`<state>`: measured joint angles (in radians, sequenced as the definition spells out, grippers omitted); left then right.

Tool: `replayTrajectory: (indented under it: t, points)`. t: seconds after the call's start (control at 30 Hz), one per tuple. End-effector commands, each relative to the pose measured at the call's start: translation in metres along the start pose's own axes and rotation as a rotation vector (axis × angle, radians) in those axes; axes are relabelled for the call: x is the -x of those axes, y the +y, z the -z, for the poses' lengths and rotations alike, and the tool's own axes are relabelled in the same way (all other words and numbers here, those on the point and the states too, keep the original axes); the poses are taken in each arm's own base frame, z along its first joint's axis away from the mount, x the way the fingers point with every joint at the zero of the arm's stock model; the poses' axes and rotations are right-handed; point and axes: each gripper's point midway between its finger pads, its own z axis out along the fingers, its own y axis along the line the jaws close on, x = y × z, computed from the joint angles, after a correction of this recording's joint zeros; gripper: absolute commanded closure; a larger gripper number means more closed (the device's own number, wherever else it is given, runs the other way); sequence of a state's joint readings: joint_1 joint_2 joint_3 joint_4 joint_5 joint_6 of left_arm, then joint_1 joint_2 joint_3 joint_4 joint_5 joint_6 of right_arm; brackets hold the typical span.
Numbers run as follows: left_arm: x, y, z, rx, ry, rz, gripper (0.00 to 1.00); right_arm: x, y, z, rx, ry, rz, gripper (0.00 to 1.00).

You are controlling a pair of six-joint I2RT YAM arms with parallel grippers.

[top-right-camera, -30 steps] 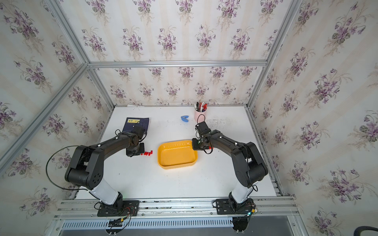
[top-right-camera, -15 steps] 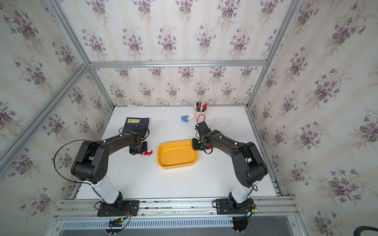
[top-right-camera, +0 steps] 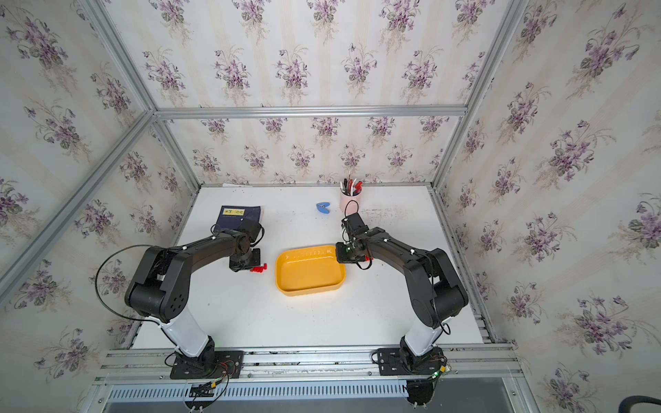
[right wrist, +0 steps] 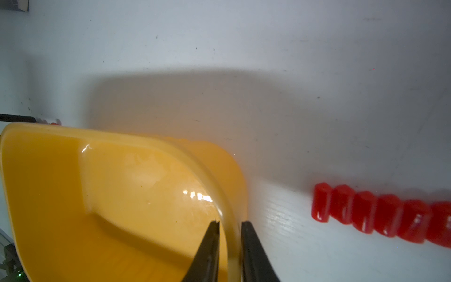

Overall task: Take the screw protection sleeves out of the storage box
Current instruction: Adjust the screw protection sleeve at the center of the board.

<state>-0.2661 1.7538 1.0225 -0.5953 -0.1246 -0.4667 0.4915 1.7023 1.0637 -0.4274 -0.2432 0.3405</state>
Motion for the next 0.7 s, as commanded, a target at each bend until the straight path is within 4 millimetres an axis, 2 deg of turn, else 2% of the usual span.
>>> replayTrajectory:
  t: [0.0, 0.37, 0.57, 0.67]
  points:
    - [-0.002, 0.005, 0.001, 0.022, 0.001, 0.006, 0.93, 0.000, -0.001, 0.002, -0.011, -0.002, 0.003, 0.78]
    - [-0.001, 0.010, 0.008, 0.036, -0.016, 0.017, 0.85, 0.006, 0.007, 0.009, 0.023, -0.031, 0.006, 0.73]
    - [0.001, 0.012, 0.013, 0.042, -0.028, 0.020, 0.78, 0.012, 0.015, 0.015, 0.059, -0.055, 0.012, 0.62]
    - [0.004, 0.016, 0.022, 0.049, -0.049, 0.025, 0.74, 0.015, 0.021, 0.019, 0.084, -0.071, 0.024, 0.58]
